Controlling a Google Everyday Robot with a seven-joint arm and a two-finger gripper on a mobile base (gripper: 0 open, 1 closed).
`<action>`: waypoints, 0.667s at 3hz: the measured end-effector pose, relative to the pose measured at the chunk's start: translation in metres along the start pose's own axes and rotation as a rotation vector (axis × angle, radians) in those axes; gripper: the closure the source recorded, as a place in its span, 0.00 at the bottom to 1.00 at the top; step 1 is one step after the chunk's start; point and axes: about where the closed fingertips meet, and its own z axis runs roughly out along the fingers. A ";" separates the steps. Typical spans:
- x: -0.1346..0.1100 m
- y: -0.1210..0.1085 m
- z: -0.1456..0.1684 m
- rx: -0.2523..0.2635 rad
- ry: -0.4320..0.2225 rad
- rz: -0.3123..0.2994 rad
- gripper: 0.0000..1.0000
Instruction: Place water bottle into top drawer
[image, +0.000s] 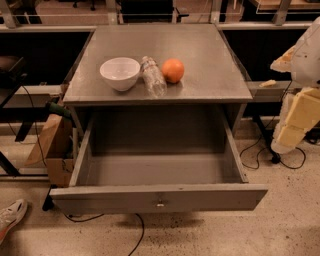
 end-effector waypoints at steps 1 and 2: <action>0.000 0.000 0.000 0.000 0.000 0.000 0.00; -0.004 -0.010 0.001 0.003 -0.027 0.098 0.00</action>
Offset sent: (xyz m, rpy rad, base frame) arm 0.0358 0.0011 0.0037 0.1721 0.0310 -0.2806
